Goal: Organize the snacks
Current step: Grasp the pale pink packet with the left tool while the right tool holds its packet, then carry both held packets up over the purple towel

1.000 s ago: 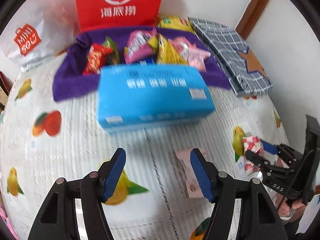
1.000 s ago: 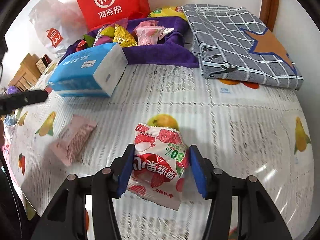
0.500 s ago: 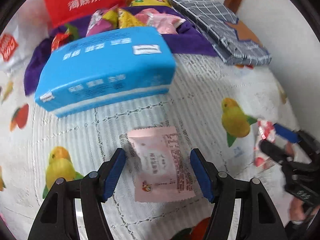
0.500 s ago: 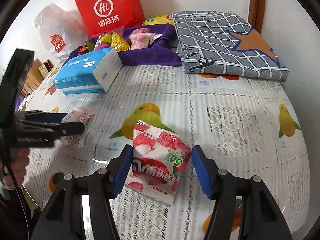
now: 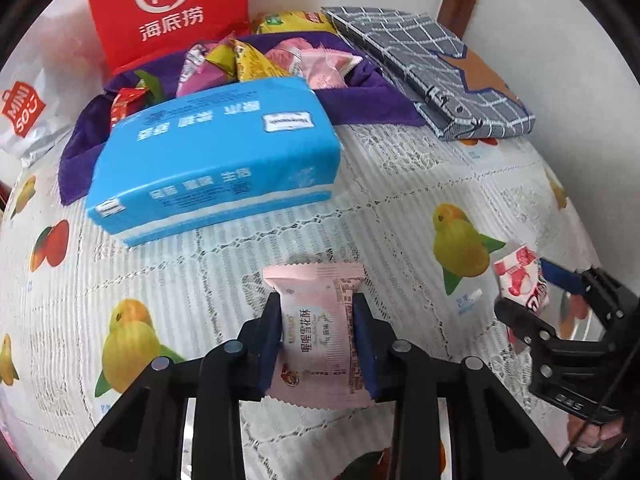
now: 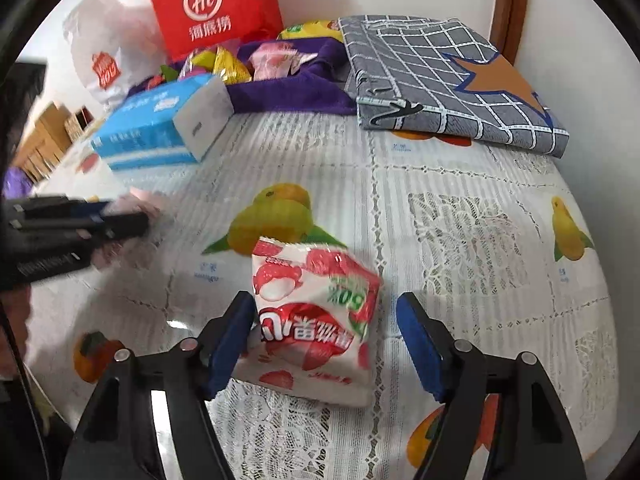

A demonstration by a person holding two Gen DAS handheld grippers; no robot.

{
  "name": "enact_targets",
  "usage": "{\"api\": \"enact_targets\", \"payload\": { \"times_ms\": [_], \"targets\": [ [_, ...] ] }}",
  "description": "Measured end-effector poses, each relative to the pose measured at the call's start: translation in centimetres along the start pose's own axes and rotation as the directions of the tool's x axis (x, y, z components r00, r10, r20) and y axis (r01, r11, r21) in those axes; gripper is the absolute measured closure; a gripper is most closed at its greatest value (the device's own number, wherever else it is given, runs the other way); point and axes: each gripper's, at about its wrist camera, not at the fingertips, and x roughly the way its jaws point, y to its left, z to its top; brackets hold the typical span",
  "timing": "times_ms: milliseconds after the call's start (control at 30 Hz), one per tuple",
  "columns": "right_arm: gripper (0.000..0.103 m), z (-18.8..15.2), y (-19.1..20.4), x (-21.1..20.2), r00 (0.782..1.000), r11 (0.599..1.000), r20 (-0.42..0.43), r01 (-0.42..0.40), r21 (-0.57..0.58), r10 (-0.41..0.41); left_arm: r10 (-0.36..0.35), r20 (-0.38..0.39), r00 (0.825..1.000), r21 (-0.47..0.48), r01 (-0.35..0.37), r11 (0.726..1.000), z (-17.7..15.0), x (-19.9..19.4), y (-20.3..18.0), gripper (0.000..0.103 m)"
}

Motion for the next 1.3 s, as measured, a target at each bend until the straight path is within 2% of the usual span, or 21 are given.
{"api": "enact_targets", "payload": {
  "times_ms": [33,67,167,300,567,833,1100,1300],
  "targets": [
    [0.044,0.0,0.1,-0.2,1.000,1.000,0.004,0.003,-0.005,-0.003,-0.005,0.006,1.000,-0.006,0.005,1.000,-0.1,-0.2,0.1,0.071],
    [0.050,0.0,0.1,-0.4,1.000,1.000,0.005,0.004,-0.004,-0.004,-0.008,0.011,1.000,-0.010,0.008,1.000,-0.1,-0.5,0.2,0.071],
    [0.053,0.0,0.0,-1.0,1.000,0.999,0.000,-0.013,0.031,0.013,-0.026,0.033,0.999,-0.025,0.027,0.999,-0.4,-1.6,0.8,0.071],
    [0.054,0.2,0.4,-2.7,0.999,0.998,0.024,-0.031,0.051,0.030,-0.045,0.072,0.996,-0.039,0.048,0.998,-0.9,-3.7,1.6,0.071],
    [0.054,2.1,2.9,-7.4,0.991,0.997,0.124,-0.063,0.049,0.056,-0.054,0.159,0.986,-0.046,0.062,0.997,-1.0,-8.2,3.0,0.071],
    [0.054,6.6,4.7,-9.8,0.979,0.996,0.192,-0.078,0.053,0.066,-0.042,0.224,0.974,-0.077,0.061,0.995,0.7,-11.7,5.4,0.071],
    [0.054,11.2,6.0,-11.7,0.960,0.995,0.274,-0.082,0.055,0.064,-0.015,0.266,0.964,-0.049,0.029,0.998,2.7,-15.2,7.3,0.071],
    [0.054,14.3,6.8,-12.7,0.948,0.997,0.315,-0.070,0.040,0.054,-0.003,0.314,0.949,-0.053,0.021,0.998,5.1,-16.8,8.9,0.071]
  ]
}}
